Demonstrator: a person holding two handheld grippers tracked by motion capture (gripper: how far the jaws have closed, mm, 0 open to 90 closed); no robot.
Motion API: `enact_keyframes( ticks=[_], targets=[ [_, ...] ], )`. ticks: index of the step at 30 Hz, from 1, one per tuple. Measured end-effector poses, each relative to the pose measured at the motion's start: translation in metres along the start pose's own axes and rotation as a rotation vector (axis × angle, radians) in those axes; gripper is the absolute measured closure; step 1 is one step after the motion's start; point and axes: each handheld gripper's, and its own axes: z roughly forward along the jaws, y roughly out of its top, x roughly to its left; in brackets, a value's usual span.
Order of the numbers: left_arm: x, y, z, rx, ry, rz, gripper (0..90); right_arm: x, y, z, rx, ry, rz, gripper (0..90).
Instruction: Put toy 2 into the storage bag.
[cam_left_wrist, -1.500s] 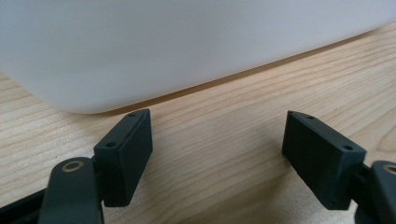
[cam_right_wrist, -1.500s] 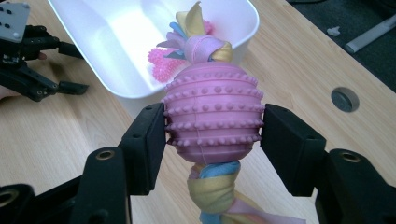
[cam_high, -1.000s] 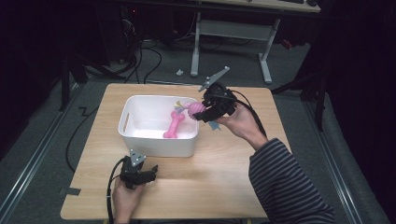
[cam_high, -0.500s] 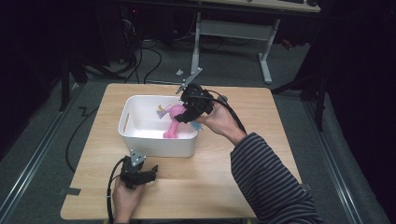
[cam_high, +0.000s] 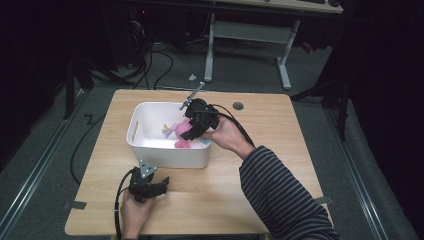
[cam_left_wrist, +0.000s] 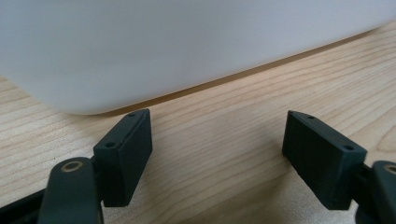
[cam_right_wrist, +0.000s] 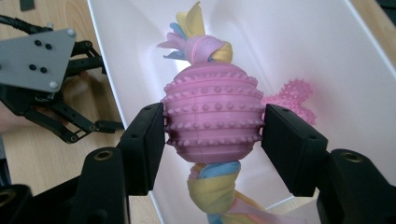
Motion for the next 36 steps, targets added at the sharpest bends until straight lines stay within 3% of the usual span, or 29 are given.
enact_keyframes(
  ticks=[7,10,16,19,27,31,36],
  targets=[
    [0.0,0.0,0.0,0.0,0.0,0.0,24.7,0.003,0.0,0.009,0.043,0.032,-0.008,39.7],
    [0.0,0.0,0.0,-0.001,0.001,-0.001,24.7,0.004,0.001,0.01,0.052,0.012,-0.021,36.3],
    [-0.001,0.0,0.0,0.0,-0.002,-0.001,24.5,0.005,-0.001,-0.008,-0.05,-0.022,-0.005,33.4],
    [0.0,0.0,0.0,0.001,-0.001,0.001,24.5,0.006,-0.011,-0.016,-0.094,-0.028,-0.001,34.7],
    [0.0,0.0,0.0,0.0,-0.003,0.001,24.4,-0.004,-0.055,-0.052,-0.239,-0.099,0.098,38.8],
    [-0.001,0.0,0.0,0.0,-0.004,0.001,24.4,-0.004,-0.079,-0.069,-0.281,-0.149,0.119,40.2],
    [-0.001,0.0,0.0,0.0,-0.003,0.001,24.5,-0.006,-0.112,-0.082,-0.323,-0.189,0.179,41.1]
  ],
)
